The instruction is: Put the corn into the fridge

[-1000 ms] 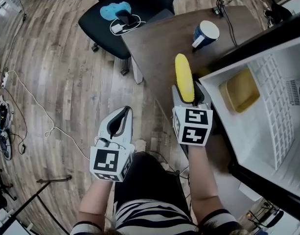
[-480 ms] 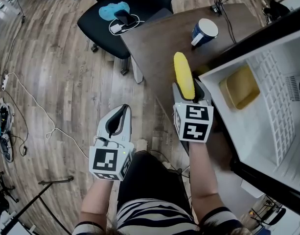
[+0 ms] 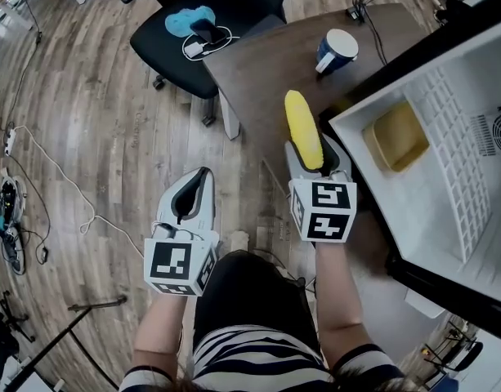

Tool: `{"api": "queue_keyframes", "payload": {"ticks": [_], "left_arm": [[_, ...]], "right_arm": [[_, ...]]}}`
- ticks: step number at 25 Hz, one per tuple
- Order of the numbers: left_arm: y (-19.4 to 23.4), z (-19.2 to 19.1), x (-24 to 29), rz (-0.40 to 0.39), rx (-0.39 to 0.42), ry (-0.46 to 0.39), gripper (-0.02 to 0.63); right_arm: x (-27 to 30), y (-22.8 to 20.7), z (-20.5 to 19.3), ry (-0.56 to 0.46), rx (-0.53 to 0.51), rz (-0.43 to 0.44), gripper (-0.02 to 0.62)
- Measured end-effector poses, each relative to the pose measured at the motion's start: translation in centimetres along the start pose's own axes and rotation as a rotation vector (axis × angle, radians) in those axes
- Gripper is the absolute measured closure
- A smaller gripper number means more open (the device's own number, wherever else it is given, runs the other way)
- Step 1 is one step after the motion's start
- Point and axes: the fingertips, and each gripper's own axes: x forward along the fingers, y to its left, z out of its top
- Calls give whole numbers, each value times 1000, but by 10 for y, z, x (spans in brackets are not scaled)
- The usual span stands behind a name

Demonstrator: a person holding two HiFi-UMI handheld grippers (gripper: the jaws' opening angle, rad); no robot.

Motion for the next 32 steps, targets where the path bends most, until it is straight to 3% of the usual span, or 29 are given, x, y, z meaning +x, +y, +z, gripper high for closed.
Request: {"api": "queue_keyframes", "payload": {"ticks": [17,32], "left_arm": [[-70,44,-37,-58,42,-54,606],[-136,109,-52,-179,109,-139,606]], "right_arm": [[-136,2,40,-103,21,118,347],[-228,-59,100,-233,18,-7,347]]}}
